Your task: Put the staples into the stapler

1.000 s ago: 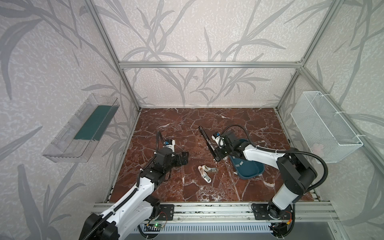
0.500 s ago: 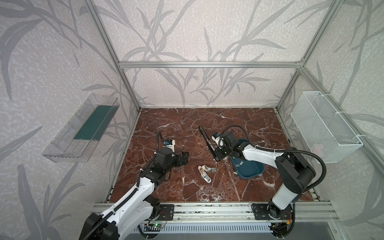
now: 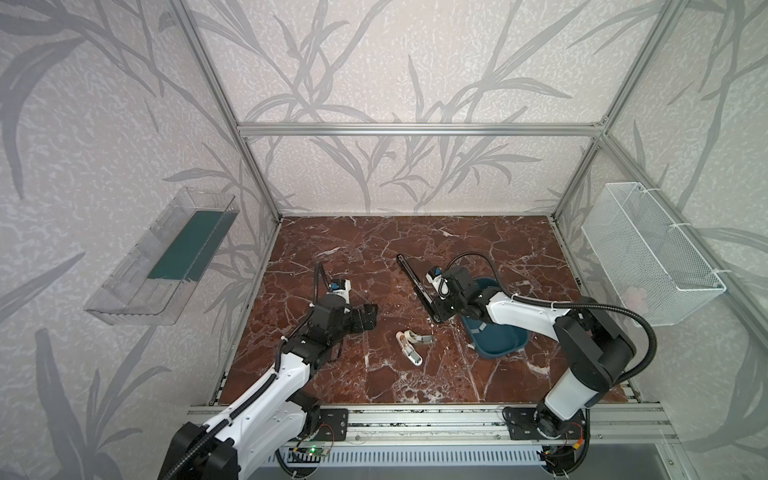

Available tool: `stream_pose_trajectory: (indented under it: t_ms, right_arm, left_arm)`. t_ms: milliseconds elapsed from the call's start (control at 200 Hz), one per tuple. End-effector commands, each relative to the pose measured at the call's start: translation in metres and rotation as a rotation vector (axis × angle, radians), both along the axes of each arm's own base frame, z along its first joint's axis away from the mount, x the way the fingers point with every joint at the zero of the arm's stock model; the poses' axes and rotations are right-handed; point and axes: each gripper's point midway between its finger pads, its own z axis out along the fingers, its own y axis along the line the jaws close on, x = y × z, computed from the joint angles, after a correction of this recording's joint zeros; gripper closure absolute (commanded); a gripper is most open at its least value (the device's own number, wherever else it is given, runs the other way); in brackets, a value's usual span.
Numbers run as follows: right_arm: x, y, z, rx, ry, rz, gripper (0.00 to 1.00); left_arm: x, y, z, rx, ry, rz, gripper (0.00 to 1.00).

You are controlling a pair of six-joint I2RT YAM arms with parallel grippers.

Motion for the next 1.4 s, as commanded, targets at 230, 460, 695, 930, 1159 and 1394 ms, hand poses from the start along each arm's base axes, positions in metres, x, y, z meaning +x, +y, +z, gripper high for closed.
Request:
stream_pose_trajectory:
  t_ms: [230,460,695,930,1159,1394]
  right_arm:
    - [-0.028,-0.023,-0.016,-0.094,0.069,-0.029,0.89]
    - [-0.032,-0.021,-0.013,-0.099,0.073,-0.023,0.78]
    - [-0.03,-0.019,0.001,-0.087,0.054,-0.025,0.7]
    - [-0.03,-0.018,0.02,-0.062,0.027,-0.021,0.64]
    - [-0.04,-0.009,0.051,-0.014,-0.037,0.047,0.59]
    - [-0.086,0.024,0.051,-0.03,-0.111,0.249,0.53]
  left_arm:
    - [0.009,-0.003,0.01,-0.015,-0.024,0.001,0.01]
    - [0.008,-0.002,0.01,-0.012,-0.024,0.005,0.01]
    - [0.01,-0.003,0.012,-0.014,-0.027,0.004,0.01]
    - [0.014,-0.006,0.014,-0.023,-0.027,0.002,0.01]
    - [0.018,-0.013,0.014,-0.054,-0.005,-0.007,0.01]
    - [0.011,-0.041,0.007,-0.143,0.059,-0.131,0.01]
